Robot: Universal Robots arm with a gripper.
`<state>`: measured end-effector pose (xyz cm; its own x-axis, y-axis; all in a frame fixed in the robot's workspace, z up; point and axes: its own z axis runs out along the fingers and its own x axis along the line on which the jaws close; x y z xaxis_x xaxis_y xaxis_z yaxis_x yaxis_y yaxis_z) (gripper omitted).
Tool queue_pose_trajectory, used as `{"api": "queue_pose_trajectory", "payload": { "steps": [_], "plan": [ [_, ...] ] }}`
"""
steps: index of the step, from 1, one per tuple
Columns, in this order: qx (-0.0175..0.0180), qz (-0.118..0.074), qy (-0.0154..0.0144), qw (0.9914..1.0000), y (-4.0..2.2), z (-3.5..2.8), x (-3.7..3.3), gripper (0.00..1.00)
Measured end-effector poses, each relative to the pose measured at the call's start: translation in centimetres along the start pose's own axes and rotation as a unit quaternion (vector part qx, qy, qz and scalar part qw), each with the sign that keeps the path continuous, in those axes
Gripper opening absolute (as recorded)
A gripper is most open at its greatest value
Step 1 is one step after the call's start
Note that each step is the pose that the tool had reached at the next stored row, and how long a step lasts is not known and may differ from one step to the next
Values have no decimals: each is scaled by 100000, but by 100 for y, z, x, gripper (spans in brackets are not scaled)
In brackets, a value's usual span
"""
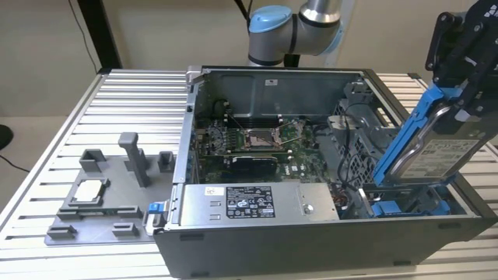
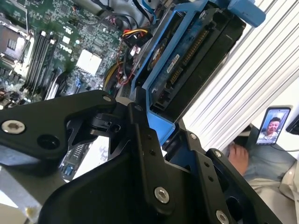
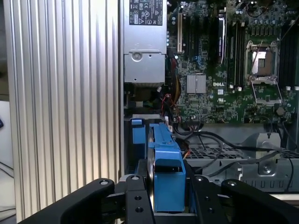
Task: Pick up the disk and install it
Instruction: 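Insert the disk into the insertion slot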
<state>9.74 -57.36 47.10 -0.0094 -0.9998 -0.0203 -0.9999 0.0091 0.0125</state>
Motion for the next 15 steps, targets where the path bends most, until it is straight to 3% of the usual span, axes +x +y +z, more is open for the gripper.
{"api": "queue_pose_trajectory", "payload": {
  "steps": [15],
  "plan": [
    [-2, -189, -3, 100000, -2, 205, 7, 0]
  ]
}}
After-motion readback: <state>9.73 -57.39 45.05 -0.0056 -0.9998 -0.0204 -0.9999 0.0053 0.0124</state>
